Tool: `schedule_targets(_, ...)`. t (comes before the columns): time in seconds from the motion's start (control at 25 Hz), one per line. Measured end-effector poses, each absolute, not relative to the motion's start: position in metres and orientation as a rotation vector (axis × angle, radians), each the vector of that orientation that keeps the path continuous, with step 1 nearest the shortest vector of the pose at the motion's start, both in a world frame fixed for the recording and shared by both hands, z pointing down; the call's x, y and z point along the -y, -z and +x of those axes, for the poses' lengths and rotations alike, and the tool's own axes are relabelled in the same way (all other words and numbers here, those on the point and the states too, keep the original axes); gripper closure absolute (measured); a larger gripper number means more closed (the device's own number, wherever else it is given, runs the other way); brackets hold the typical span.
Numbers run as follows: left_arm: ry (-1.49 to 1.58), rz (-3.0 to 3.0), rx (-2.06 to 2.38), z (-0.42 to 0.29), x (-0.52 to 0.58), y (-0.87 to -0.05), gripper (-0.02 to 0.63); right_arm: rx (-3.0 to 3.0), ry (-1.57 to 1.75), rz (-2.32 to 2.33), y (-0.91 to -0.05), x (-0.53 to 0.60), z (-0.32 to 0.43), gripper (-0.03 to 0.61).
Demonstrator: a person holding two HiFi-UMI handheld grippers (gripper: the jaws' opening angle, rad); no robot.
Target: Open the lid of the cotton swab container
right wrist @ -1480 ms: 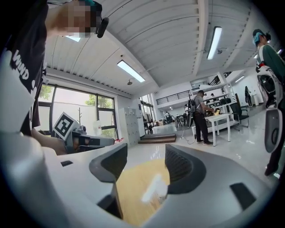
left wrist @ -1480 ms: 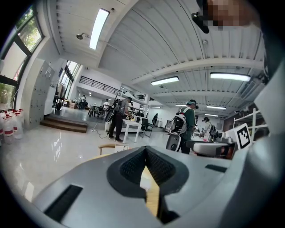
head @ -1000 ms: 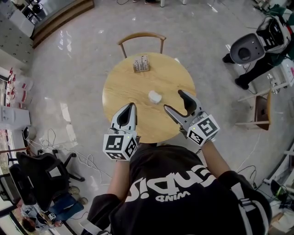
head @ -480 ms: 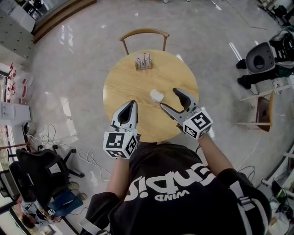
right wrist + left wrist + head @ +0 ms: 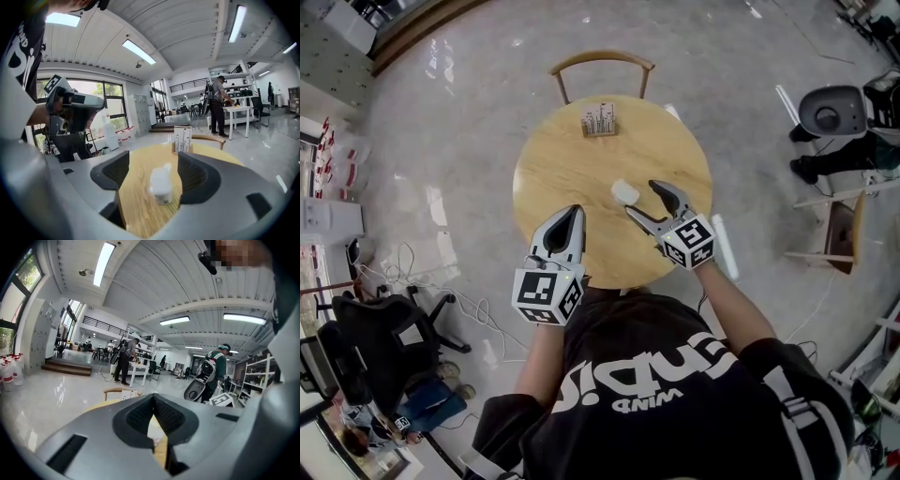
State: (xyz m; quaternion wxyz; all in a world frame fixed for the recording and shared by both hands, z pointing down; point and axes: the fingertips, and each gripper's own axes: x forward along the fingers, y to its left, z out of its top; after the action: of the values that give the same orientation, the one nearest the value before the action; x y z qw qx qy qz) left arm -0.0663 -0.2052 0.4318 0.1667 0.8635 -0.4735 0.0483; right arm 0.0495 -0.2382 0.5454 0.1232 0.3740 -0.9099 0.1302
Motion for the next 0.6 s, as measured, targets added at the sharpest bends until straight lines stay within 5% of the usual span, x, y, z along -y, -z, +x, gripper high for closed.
schedule_targets(0.6, -0.173, 2.437, 1.351, -0.072, 0.201, -0.440, 0.604, 2.492, -0.476, 1.019, -0.636, 0.252, 0.043, 0.270)
